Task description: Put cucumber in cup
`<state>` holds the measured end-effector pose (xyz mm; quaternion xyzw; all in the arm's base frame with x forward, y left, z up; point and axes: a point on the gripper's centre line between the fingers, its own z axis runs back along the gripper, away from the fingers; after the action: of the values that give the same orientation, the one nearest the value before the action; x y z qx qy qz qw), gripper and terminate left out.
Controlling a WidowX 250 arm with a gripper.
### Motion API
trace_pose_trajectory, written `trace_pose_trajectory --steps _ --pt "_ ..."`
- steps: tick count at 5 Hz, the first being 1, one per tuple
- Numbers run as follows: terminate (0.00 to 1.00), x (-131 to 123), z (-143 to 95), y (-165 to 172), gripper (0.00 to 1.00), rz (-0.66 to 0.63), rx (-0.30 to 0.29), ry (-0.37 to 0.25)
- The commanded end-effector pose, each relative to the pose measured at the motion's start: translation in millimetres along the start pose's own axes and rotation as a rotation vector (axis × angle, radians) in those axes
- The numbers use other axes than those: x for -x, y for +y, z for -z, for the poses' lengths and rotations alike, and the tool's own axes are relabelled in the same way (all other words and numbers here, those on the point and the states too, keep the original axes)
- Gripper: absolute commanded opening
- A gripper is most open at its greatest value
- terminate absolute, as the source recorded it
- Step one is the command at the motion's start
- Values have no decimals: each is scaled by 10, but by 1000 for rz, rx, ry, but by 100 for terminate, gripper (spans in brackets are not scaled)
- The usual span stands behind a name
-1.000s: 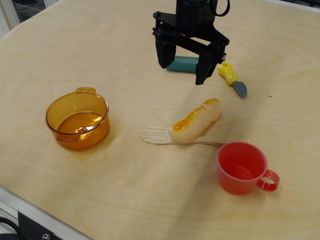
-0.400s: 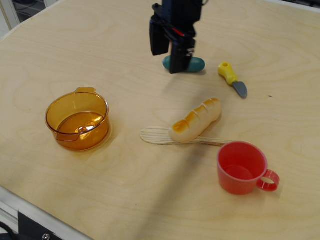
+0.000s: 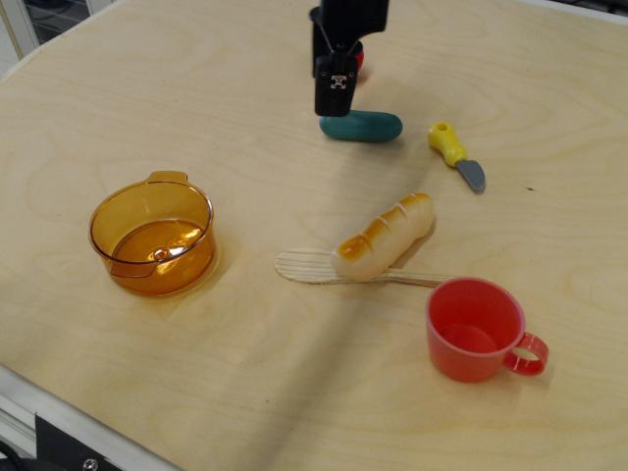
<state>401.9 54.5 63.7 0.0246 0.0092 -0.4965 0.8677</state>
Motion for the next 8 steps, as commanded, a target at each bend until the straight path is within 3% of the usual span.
trace_pose_trajectory --steps 1,3,8 --pt "0 -135 -102 314 100 134 -71 -17" --pt "0 -164 62 398 100 136 -38 -54" --pt "0 -228 310 250 100 157 -9 -57"
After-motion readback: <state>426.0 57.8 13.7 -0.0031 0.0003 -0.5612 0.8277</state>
